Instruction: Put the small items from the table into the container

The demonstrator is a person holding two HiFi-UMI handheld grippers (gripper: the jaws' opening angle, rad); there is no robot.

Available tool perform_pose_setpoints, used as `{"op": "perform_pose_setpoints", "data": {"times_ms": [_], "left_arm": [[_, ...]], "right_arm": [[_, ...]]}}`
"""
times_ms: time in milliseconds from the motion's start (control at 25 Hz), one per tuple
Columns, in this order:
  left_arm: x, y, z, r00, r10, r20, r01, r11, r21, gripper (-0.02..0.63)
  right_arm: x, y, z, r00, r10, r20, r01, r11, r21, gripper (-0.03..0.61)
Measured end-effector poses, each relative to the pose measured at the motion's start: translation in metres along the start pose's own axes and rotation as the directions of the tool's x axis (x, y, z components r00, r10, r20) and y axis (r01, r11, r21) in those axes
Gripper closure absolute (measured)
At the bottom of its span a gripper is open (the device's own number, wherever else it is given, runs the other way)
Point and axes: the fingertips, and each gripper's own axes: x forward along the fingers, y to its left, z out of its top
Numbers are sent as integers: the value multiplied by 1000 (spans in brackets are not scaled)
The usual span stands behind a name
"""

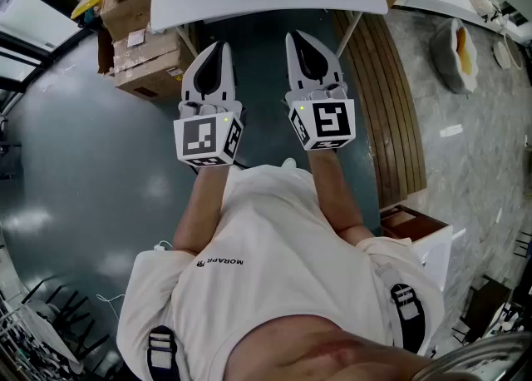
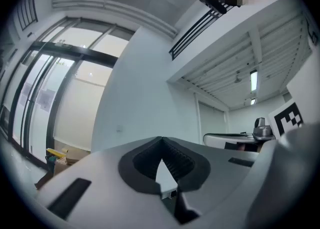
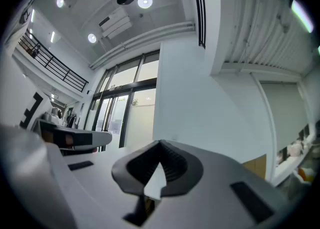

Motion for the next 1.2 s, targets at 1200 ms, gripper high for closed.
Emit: {"op": "perform_pose_setpoints", "data": {"times_ms": [1200], "left_arm": [[103,15,-61,993,99,-59,-96,995,37,611]], "right_arm": [[78,-84,-59,998,39,-46,-36,996,76,574]]}}
